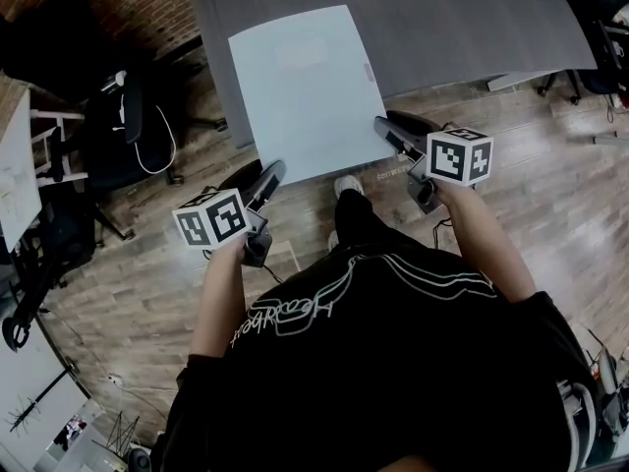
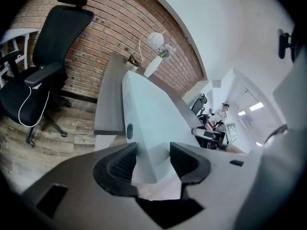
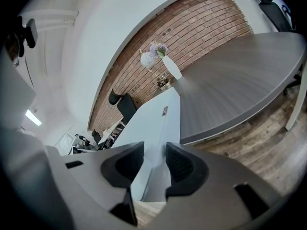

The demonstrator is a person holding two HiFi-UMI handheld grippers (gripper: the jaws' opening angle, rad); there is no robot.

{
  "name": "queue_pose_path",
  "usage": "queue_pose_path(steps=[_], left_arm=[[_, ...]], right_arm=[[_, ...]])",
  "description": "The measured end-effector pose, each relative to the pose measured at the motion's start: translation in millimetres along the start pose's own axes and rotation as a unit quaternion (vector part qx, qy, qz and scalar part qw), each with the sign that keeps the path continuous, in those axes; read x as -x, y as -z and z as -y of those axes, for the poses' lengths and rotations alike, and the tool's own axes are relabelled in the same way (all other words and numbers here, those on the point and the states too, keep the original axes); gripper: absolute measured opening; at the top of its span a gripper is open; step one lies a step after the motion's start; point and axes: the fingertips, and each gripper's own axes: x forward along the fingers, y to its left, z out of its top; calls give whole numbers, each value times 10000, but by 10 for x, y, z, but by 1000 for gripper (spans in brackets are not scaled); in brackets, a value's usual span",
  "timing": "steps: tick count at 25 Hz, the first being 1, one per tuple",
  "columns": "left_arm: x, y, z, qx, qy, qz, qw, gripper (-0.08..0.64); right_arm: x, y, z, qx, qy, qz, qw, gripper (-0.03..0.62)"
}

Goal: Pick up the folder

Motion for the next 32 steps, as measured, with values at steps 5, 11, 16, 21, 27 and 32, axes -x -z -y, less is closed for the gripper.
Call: queue_pose_path(steps=[5,11,16,21,27,32], left_arm=[[9,-7,20,-121,172,112,9997,218],[-6,14,18,122,734,219,9970,328],[-85,58,-71,645,1213,153,9904,356],[-153,161,-92,1028,1791,53,9784,360],[-252,151,-6,1128,2190,-16,9692,360],[-261,108,-4,1191,2249,113,9670,359]], right_arm=[[-1,-12,-7,-28,-38,36,10000,126],[42,9,-132,-333,-757,20,9966,248],[28,105,-51,-769,-1240,-181,9891,267],[-66,261,-10,-1151,-1580,-419,9798,278],[-143,316,-53,-1520,-2053,-595,9650,276],[-158,374,-87,-1543,-2092,-767,9626,276]])
